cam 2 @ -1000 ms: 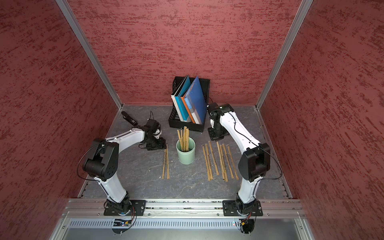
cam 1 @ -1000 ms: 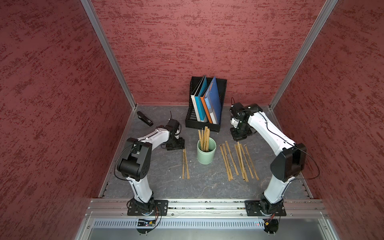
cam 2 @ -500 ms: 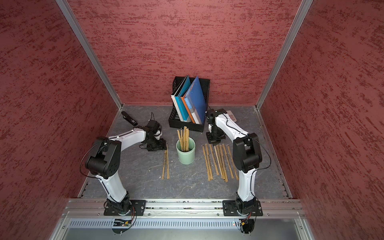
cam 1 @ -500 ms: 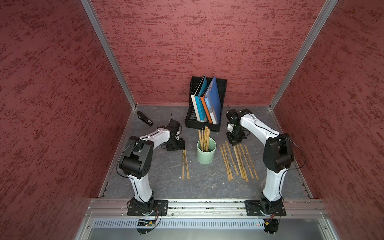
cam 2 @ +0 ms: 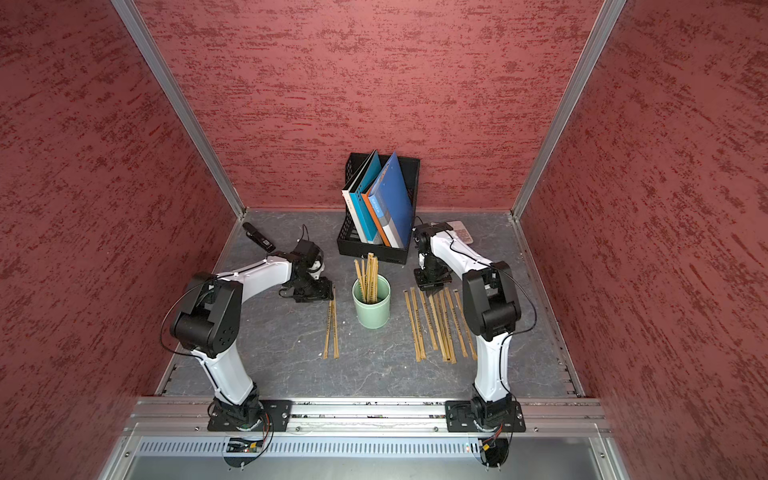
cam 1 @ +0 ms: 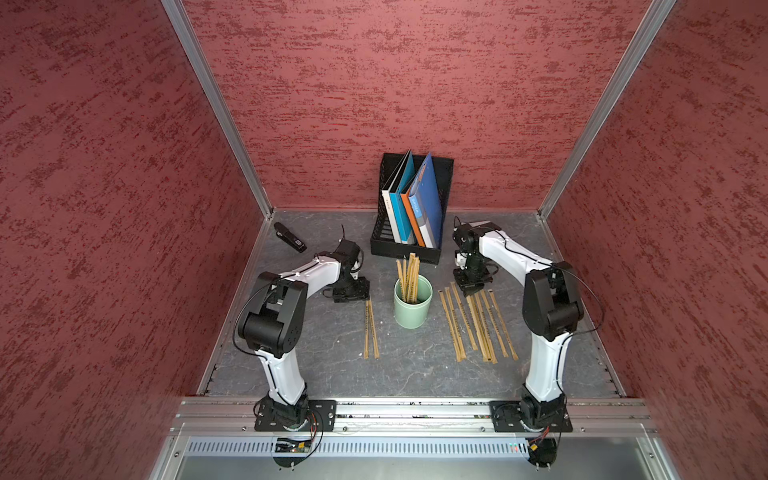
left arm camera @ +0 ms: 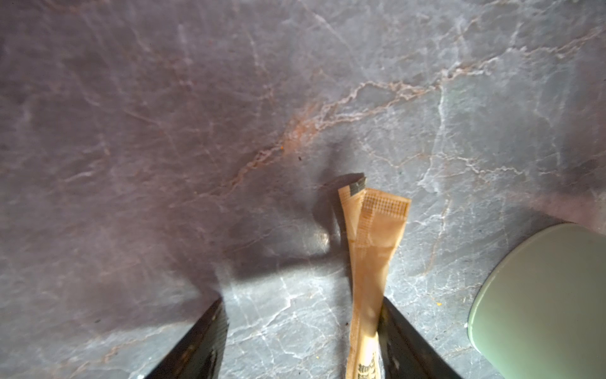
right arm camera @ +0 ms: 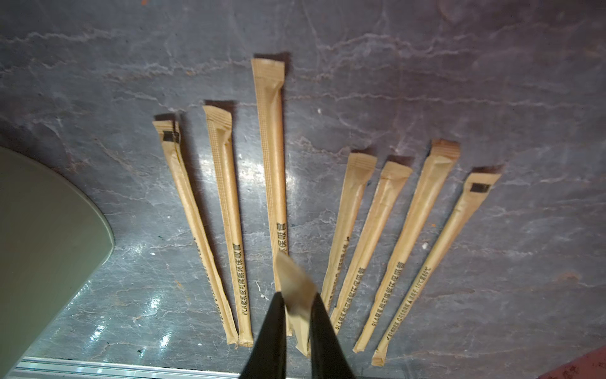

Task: Take the straws out of the storage container
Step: Place the straw at the center of the board, then pick up the straw from the container.

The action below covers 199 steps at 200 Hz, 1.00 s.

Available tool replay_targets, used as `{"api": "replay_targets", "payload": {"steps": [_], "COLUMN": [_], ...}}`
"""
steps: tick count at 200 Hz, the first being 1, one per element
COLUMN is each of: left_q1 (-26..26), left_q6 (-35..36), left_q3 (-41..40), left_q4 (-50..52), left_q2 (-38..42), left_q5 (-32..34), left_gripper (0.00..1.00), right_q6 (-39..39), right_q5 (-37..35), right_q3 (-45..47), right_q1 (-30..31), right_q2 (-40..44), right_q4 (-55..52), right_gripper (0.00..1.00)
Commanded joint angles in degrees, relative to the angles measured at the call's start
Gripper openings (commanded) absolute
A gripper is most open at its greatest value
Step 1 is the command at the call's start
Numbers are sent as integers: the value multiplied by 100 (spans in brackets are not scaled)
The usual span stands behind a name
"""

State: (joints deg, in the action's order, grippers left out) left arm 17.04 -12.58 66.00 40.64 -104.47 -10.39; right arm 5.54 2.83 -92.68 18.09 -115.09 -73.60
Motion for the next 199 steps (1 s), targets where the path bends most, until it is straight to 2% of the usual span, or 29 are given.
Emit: {"api": "replay_targets", "payload": {"steps": [1, 40, 65, 89, 117, 157, 199], "left_q1": [1, 1, 1, 1, 8, 19, 28], "left_q6": [80, 80, 89, 82, 52, 45, 19], "left_q3": [17, 27, 44, 71, 65, 45, 27], "left_q4": [23, 26, 46, 73, 67, 84, 51], "left_q2": [-153, -161, -162, -160, -140, -100, -109], "left_q5": [5, 4, 16, 41, 23, 11, 1], "left_gripper": [72, 71, 71, 72, 72, 71, 72], "right_q6": [19, 104, 218, 234, 516, 741, 870], "right_q5": [16, -138, -72, 374, 1056, 1325, 1219], "right_q3": [0, -69, -58, 74, 268, 165, -132], "right_q1": [-52, -69, -58, 135, 695, 1341, 1812], "right_q2": [-13, 101, 646, 1610, 2403, 2320, 1963], "right_q4": [93, 73, 215, 714, 1685, 2366, 2259], "right_gripper": [17, 24, 27, 29, 30, 29, 29]}}
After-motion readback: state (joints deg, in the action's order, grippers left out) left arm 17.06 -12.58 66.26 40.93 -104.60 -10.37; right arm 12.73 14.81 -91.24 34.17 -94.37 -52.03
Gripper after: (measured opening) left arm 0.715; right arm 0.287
